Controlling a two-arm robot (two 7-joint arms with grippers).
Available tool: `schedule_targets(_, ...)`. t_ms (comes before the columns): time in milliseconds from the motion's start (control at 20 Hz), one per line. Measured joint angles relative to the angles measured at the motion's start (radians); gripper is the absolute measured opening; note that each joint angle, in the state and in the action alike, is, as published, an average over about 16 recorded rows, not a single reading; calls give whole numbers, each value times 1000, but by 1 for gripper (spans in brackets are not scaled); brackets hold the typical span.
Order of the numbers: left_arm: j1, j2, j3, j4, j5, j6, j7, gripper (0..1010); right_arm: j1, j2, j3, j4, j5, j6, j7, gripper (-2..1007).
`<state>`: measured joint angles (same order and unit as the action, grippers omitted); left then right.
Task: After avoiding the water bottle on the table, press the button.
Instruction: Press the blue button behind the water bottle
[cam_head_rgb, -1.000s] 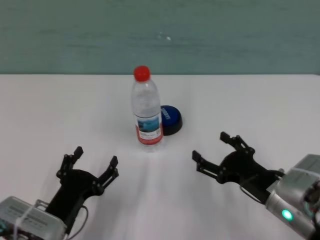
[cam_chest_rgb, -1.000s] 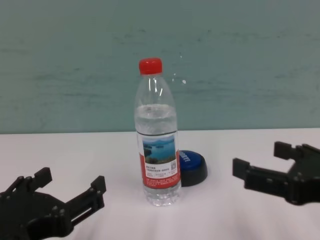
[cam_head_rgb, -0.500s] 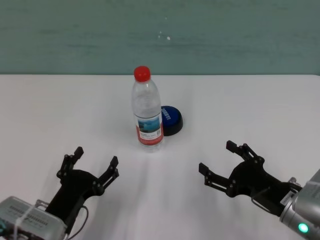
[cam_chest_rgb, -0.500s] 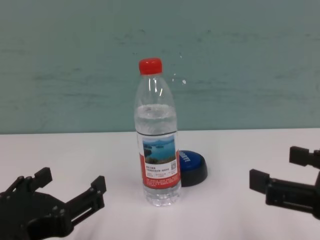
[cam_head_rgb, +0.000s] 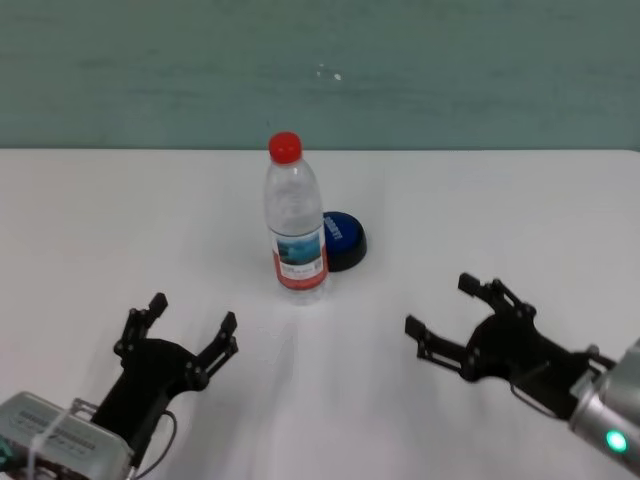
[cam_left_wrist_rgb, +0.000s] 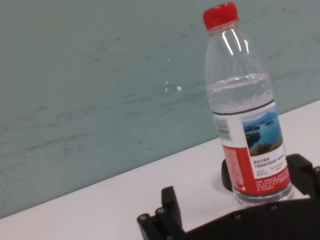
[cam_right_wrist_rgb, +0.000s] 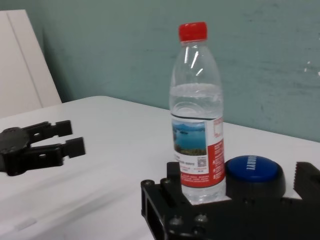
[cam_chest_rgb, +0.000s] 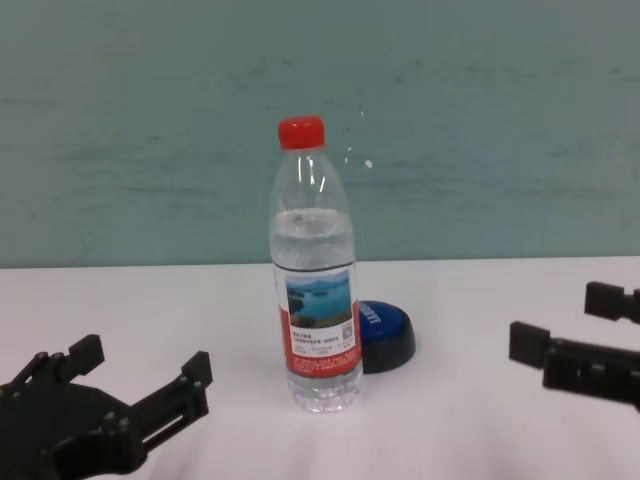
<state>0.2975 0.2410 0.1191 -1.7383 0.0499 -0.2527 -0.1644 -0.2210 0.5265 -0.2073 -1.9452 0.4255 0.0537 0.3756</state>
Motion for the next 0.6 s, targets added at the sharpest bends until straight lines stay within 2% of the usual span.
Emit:
schedule_targets(350, 0, 0, 0, 0, 0, 0, 0, 1000, 48, 1, -8, 42, 27, -1, 1, 1004)
schedule_targets(600, 0, 0, 0, 0, 0, 0, 0, 1000, 81, 6, -23, 70, 4, -1, -9, 1004)
